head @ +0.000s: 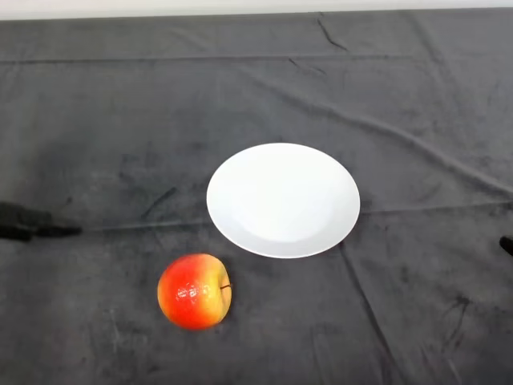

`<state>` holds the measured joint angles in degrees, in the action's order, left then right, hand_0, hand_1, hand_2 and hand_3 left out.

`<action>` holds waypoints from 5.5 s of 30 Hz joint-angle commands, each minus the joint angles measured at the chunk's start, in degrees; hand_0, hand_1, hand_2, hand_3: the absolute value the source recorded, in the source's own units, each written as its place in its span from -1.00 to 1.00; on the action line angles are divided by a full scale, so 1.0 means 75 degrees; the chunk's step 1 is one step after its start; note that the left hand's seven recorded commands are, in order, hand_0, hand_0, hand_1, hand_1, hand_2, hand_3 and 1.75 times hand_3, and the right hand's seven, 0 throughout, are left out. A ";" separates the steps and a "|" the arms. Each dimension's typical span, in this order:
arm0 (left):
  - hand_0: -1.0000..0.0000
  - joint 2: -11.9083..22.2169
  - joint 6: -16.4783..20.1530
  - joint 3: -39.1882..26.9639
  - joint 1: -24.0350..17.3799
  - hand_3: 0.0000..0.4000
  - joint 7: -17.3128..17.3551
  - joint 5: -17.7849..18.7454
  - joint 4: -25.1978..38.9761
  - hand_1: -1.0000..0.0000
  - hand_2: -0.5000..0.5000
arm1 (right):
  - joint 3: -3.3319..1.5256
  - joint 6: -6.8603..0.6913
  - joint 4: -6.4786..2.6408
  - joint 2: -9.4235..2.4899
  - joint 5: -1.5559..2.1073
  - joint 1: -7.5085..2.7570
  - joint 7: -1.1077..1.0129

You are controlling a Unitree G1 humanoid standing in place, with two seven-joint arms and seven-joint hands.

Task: Move the apple to the plate

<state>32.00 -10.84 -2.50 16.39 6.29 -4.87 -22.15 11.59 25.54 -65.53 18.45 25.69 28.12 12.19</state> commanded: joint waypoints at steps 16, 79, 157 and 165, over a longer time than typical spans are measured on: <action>1.00 -0.0179 0.1480 0.1179 -0.0775 -1.00 0.0787 -0.0758 0.2117 1.00 0.00 | 0.0128 -0.0596 -0.0251 -0.0310 0.0030 -0.0476 0.0050; -1.00 -0.1450 0.0562 0.2061 0.1633 1.00 -0.0660 -0.1482 -0.0176 -1.00 0.00 | 0.0132 -0.0639 -0.0187 -0.0313 0.0020 -0.0501 0.0066; 1.00 -0.0057 -0.3511 -0.0397 0.2717 -1.00 -0.2538 0.1462 -0.5937 1.00 0.00 | 0.0089 -0.0399 -0.0594 -0.0286 0.0097 -0.0333 -0.0018; 1.00 0.0555 -0.3285 -0.1239 0.2287 -1.00 -0.2933 0.1914 -0.6224 1.00 0.00 | 0.0088 -0.0391 -0.0609 -0.0285 0.0100 -0.0327 -0.0021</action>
<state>33.35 -35.94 -11.30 34.74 -15.62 8.94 -66.87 11.59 26.02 -65.47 18.54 25.67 28.26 12.15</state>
